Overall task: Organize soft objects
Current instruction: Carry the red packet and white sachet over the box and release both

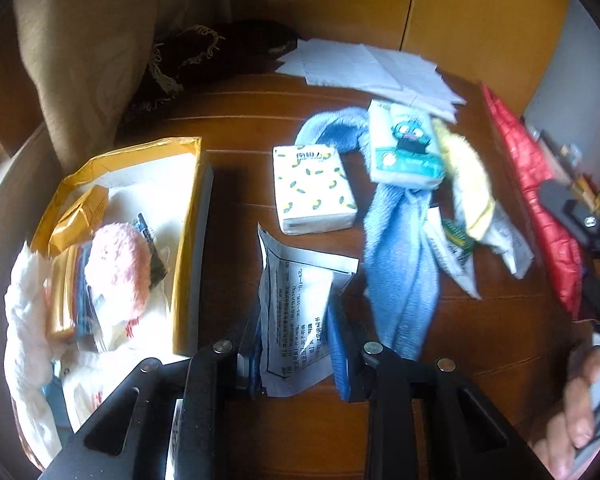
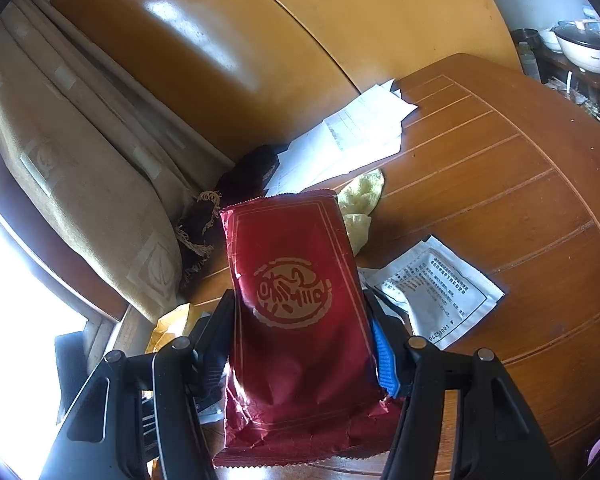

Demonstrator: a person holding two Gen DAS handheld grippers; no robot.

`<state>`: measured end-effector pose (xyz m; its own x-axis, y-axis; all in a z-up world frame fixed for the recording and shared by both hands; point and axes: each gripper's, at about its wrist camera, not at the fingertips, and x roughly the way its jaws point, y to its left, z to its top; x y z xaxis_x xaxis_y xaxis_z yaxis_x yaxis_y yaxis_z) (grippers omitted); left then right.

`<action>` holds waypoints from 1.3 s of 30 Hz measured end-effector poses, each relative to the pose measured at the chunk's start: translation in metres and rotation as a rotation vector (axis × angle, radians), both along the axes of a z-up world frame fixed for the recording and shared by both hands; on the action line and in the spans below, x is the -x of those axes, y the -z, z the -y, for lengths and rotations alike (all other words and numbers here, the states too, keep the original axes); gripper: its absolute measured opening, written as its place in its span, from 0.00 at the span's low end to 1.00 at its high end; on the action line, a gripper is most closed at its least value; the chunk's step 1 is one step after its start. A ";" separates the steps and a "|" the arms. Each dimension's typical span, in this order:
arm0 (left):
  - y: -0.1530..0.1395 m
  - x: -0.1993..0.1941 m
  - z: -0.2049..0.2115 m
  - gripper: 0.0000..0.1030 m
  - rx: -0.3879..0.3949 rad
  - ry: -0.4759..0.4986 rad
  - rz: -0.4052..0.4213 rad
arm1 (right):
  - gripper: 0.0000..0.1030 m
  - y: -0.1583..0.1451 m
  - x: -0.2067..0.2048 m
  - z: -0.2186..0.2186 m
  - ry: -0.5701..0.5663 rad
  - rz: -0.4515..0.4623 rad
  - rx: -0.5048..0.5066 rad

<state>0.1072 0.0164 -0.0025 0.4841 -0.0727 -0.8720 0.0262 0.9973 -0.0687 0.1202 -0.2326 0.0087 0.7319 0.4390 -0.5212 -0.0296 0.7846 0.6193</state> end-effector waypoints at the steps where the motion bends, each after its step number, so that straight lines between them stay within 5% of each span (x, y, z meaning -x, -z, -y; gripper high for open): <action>1: -0.004 0.005 -0.002 0.27 0.020 -0.008 0.015 | 0.58 0.000 0.000 0.000 0.001 0.002 -0.001; 11: -0.053 0.061 -0.053 0.27 0.178 -0.168 0.185 | 0.58 -0.007 0.004 -0.010 -0.077 0.062 -0.017; 21: -0.055 0.077 -0.095 0.27 0.213 -0.246 0.189 | 0.58 -0.008 0.001 -0.024 -0.125 0.059 0.007; 39: -0.047 0.073 -0.095 0.27 0.235 -0.239 0.170 | 0.58 -0.003 -0.002 -0.025 -0.120 0.036 0.024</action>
<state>0.0337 0.1109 0.0444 0.6481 -0.1287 -0.7506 -0.1747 0.9342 -0.3110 0.1220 -0.2071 0.0114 0.6931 0.5123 -0.5071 -0.1463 0.7888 0.5970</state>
